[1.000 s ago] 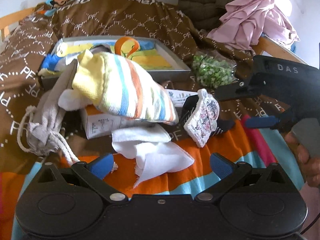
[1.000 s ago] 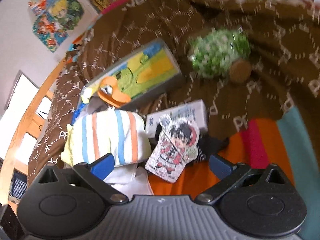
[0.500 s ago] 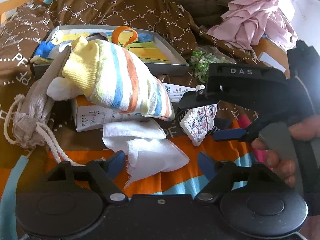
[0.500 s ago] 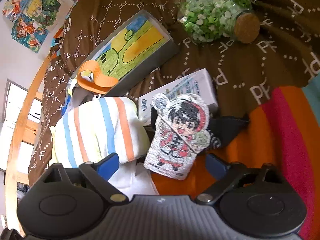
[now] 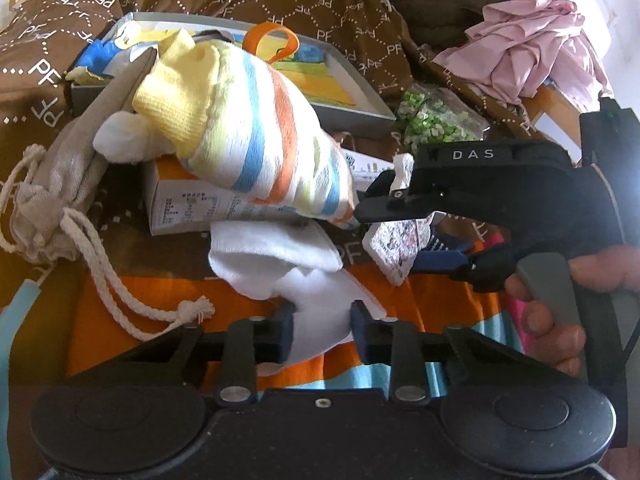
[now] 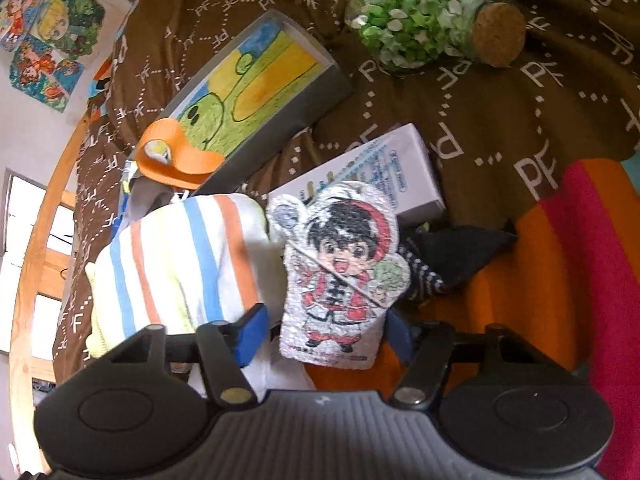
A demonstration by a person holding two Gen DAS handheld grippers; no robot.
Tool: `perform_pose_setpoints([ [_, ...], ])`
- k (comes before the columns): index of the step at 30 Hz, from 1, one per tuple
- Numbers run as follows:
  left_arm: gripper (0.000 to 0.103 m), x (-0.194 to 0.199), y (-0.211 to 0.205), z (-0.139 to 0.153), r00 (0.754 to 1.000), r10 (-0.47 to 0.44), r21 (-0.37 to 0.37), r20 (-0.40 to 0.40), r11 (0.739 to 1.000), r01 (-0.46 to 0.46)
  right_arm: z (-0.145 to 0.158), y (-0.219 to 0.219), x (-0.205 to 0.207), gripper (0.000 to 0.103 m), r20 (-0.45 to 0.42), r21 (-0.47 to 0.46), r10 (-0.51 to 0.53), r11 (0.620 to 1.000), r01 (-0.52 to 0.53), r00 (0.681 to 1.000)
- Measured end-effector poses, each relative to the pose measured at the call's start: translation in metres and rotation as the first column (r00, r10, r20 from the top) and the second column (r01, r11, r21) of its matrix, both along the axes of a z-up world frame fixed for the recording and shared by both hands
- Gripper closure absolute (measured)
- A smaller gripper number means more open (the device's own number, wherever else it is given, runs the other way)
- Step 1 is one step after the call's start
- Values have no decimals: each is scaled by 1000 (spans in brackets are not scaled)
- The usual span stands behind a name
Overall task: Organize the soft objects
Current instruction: 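Grasp the white cloth with the left tool while the right tool grasps the paper doll card, then carry the white cloth with the left tool while the right tool carries the card to the tray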
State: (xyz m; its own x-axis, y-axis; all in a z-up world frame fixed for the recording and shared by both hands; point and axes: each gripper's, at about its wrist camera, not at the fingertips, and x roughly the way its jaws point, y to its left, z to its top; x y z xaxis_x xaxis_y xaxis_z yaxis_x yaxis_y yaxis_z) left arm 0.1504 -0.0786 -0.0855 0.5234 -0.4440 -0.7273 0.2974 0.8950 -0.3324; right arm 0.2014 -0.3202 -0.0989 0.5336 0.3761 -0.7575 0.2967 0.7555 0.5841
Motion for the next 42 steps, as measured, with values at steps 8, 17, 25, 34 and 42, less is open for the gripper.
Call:
perform_pose_setpoints([
  [8, 92, 1, 1, -1, 1000, 6, -10, -7, 1000, -6, -2, -1, -1, 45, -5, -4, -2, 1000, 2, 1000],
  [17, 97, -4, -2, 9, 999, -7, 14, 42, 1000, 7, 6, -7, -16, 46, 4, 54, -4, 999, 4, 1000],
  [25, 97, -26, 0, 27, 993, -7, 3, 116, 1000, 7, 23, -16, -38, 46, 77, 76, -24, 997, 18, 997],
  [34, 98, -47, 1, 55, 967, -15, -5, 255, 1000, 17, 44, -18, -45, 46, 203, 45, -11, 999, 2, 979],
  [42, 98, -53, 9, 80, 915, 20, -38, 403, 999, -5, 55, -15, -46, 46, 311, 53, -1, 998, -17, 950],
])
